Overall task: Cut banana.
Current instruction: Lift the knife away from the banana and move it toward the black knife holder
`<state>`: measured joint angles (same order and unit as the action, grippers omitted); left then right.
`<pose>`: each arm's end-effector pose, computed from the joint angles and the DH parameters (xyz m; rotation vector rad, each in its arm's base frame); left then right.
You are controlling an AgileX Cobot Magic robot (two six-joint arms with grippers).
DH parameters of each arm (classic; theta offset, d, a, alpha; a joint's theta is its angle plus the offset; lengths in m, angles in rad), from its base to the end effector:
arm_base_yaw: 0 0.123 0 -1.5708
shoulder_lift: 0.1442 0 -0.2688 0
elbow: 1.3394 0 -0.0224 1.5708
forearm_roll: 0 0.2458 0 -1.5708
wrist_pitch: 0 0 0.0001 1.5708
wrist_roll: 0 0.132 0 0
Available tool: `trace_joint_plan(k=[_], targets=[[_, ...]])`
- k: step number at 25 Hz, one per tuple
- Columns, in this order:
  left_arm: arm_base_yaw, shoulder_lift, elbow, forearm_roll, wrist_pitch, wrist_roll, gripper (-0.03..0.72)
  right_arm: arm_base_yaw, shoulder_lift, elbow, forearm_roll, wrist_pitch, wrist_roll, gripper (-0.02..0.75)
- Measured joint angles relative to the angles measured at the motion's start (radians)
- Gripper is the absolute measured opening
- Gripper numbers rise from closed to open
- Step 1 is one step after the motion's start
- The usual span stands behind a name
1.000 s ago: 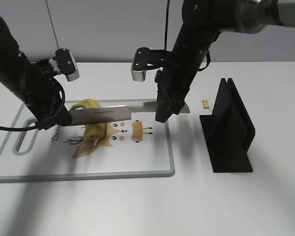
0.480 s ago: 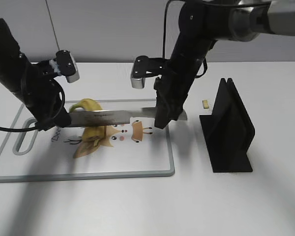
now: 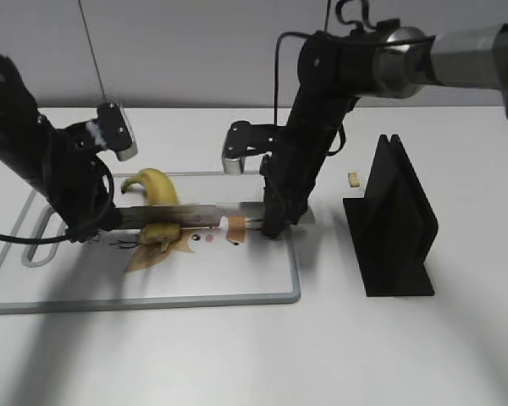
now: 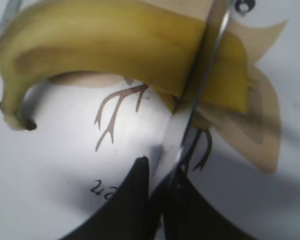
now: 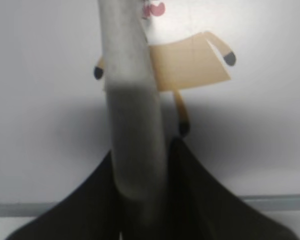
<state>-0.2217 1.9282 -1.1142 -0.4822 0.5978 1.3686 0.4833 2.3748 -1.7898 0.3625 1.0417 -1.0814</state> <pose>0.3490 -0.1140 0.0904 1.5846 2.2617 -0.1907 0.3820 0.2461 0.0566 -1.9075 2.2991 0.4402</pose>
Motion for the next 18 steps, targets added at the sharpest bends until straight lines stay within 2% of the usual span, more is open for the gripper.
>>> trace_joint_plan(k=[18], targets=[[0.001, 0.013, -0.007, 0.020, 0.019, -0.003, 0.042, 0.000, 0.001, -0.001, 0.015, -0.009, 0.000, 0.214]])
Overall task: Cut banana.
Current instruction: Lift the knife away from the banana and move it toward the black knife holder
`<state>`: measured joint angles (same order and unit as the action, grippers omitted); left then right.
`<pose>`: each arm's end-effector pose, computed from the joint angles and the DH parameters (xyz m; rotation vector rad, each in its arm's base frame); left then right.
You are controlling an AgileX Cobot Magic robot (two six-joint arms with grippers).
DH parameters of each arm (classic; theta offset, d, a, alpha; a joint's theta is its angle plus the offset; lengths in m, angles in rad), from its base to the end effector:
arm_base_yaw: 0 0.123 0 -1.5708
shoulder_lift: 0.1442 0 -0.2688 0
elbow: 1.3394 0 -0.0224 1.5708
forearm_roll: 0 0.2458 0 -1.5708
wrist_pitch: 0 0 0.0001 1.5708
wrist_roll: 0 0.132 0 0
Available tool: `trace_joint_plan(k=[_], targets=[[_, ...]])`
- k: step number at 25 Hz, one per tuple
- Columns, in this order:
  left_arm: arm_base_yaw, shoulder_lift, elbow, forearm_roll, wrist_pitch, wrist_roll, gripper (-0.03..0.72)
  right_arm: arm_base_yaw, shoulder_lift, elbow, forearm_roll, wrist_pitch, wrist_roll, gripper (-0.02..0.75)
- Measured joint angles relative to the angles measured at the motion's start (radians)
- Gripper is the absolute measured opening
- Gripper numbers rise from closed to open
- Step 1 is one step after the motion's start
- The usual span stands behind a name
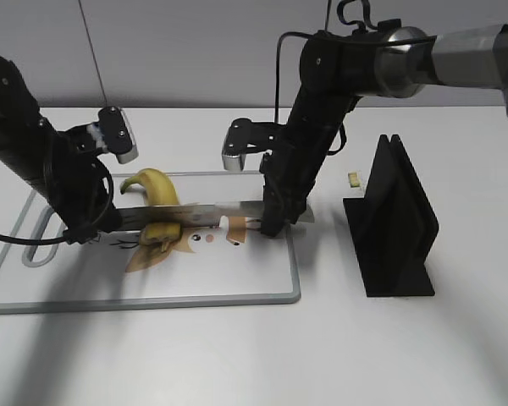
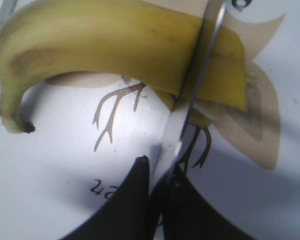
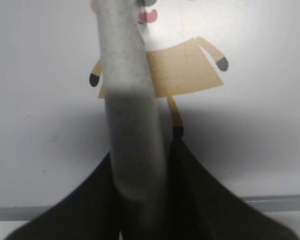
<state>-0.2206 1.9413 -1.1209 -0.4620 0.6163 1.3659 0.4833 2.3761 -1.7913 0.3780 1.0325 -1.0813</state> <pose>0.3479 -0.1129 0.0863 1.6155 2.2714 -0.1976 0.3829 0.2482 0.0570 -1.8875 2.2969 0.4524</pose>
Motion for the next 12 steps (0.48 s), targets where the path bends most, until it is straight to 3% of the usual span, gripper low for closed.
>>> trace_joint_plan(k=[12], targets=[[-0.001, -0.028, 0.008, 0.022, 0.106, -0.007, 0.015, 0.004, -0.006, -0.001, 0.018, 0.070, 0.000, 0.214]])
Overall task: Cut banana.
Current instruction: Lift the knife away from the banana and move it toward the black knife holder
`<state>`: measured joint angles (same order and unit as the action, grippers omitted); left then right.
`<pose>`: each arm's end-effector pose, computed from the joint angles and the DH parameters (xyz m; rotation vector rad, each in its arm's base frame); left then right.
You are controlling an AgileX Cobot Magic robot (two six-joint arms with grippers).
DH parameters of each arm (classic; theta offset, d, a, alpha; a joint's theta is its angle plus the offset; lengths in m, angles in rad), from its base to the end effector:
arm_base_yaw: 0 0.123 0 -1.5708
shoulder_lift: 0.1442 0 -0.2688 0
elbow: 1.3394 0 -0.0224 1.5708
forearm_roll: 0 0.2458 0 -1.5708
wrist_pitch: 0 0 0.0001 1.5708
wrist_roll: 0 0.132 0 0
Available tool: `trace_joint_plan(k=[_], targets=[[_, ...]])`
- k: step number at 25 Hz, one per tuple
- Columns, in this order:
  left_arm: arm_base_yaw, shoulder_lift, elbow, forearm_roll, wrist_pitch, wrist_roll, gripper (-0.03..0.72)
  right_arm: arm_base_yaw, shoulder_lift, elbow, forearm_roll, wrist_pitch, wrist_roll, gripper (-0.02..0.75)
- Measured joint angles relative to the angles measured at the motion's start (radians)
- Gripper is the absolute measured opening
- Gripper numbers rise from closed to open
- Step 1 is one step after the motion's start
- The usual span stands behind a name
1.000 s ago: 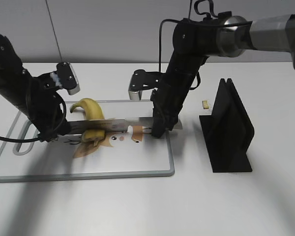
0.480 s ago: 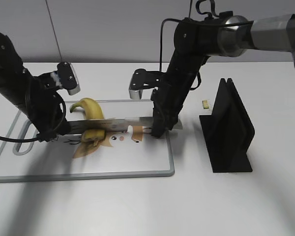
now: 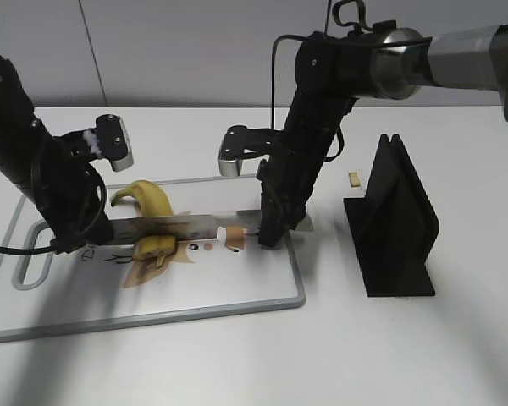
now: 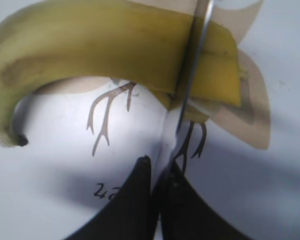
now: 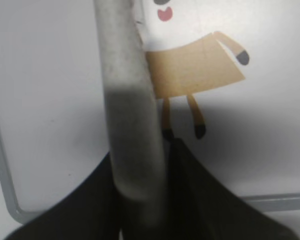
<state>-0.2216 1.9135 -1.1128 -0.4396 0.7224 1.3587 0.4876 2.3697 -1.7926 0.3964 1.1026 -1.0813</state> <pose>0.3326 -0.1131 0.0921 1.6877 2.2964 -0.2749 0.3730 0.2493 0.0611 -1.9241 2.3212 0.5212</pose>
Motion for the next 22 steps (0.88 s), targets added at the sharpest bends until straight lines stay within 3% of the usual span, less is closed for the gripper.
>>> trace_joint_plan(k=[22], targets=[[-0.001, -0.256, 0.007, 0.034, 0.033, -0.006, 0.004, 0.001, -0.192, -0.011, -0.002, 0.028, 0.004, 0.214]])
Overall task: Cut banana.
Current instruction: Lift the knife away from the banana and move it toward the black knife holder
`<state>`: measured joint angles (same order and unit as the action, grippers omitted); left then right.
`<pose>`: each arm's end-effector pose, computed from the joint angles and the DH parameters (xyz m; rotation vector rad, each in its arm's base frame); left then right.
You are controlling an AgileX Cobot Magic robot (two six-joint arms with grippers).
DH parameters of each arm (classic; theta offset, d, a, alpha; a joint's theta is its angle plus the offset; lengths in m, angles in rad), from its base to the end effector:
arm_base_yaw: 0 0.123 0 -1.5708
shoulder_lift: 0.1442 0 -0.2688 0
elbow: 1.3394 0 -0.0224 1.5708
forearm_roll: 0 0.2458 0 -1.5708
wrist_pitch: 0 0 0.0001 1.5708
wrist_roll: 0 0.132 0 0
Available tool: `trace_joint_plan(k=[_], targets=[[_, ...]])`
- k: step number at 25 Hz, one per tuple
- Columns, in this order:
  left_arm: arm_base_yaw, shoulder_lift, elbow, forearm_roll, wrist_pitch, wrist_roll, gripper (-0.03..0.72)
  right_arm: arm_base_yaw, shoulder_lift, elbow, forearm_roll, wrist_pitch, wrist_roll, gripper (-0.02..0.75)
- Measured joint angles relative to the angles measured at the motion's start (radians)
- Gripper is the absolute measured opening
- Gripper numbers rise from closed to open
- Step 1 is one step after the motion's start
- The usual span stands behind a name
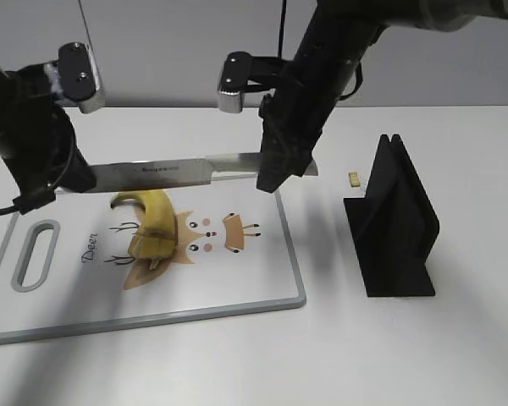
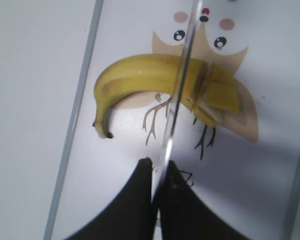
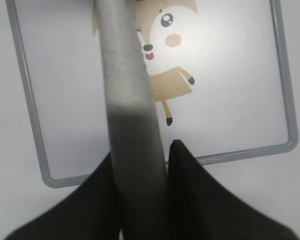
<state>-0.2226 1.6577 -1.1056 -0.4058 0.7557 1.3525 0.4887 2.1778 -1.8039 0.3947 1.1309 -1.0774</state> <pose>0.3235 -0.1099 0.1770 1.6462 2.1062 -0.1242 0.3742 0.2510 0.1498 -1.8658 2.1624 0.4476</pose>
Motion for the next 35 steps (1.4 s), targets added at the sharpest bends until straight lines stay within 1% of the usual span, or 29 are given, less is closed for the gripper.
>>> trace_joint_plan(k=[4, 6, 7, 9, 10, 13, 14, 15, 16, 19, 21, 25, 28, 31, 33, 35], targets=[[-0.001, -0.065, 0.003, -0.004, 0.025, 0.000, 0.010, 0.003, -0.046, -0.002, 0.001, 0.035, -0.004, 0.213], [-0.003, -0.101, 0.003, -0.017, 0.036, -0.001, 0.040, 0.003, -0.070, -0.002, 0.003, 0.055, -0.021, 0.206], [-0.003, -0.119, 0.003, -0.025, 0.036, -0.005, 0.073, 0.003, -0.079, -0.002, 0.003, 0.063, -0.025, 0.202], [-0.003, -0.150, 0.003, -0.038, 0.023, -0.015, 0.175, 0.003, -0.101, -0.002, 0.005, 0.080, -0.026, 0.190], [0.000, -0.168, 0.003, -0.043, 0.013, -0.021, 0.248, 0.003, -0.110, -0.002, 0.004, 0.084, -0.023, 0.172], [0.003, -0.212, 0.003, -0.057, -0.005, -0.030, 0.471, 0.002, -0.137, -0.001, -0.013, 0.086, -0.017, 0.171], [0.003, -0.224, 0.003, -0.059, -0.011, -0.031, 0.530, 0.000, -0.144, -0.001, -0.016, 0.086, -0.024, 0.171], [0.003, -0.232, 0.003, -0.061, -0.013, -0.031, 0.570, 0.000, -0.154, -0.001, -0.016, 0.086, -0.036, 0.171], [0.003, -0.242, 0.003, -0.061, -0.015, -0.033, 0.589, -0.001, -0.162, -0.001, -0.016, 0.086, -0.043, 0.171], [0.006, -0.265, 0.003, -0.043, -0.031, -0.094, 0.613, -0.001, -0.190, -0.001, -0.016, 0.087, -0.050, 0.171], [0.017, -0.277, 0.003, -0.005, -0.038, -0.202, 0.613, -0.001, -0.213, -0.001, -0.016, 0.087, -0.033, 0.171], [0.047, -0.308, 0.003, 0.113, -0.009, -0.482, 0.594, -0.001, -0.260, -0.001, -0.033, 0.089, 0.092, 0.171], [0.055, -0.341, 0.003, 0.207, 0.070, -0.662, 0.581, -0.001, -0.282, -0.001, -0.065, 0.089, 0.206, 0.171], [0.055, -0.369, 0.003, 0.326, 0.168, -0.862, 0.578, -0.001, -0.297, 0.000, -0.086, 0.090, 0.292, 0.171], [0.055, -0.380, 0.003, 0.394, 0.258, -1.002, 0.578, -0.001, -0.308, 0.000, -0.086, 0.090, 0.375, 0.171], [0.055, -0.384, 0.003, 0.448, 0.359, -1.112, 0.578, -0.001, -0.318, 0.000, -0.086, 0.090, 0.459, 0.171]])
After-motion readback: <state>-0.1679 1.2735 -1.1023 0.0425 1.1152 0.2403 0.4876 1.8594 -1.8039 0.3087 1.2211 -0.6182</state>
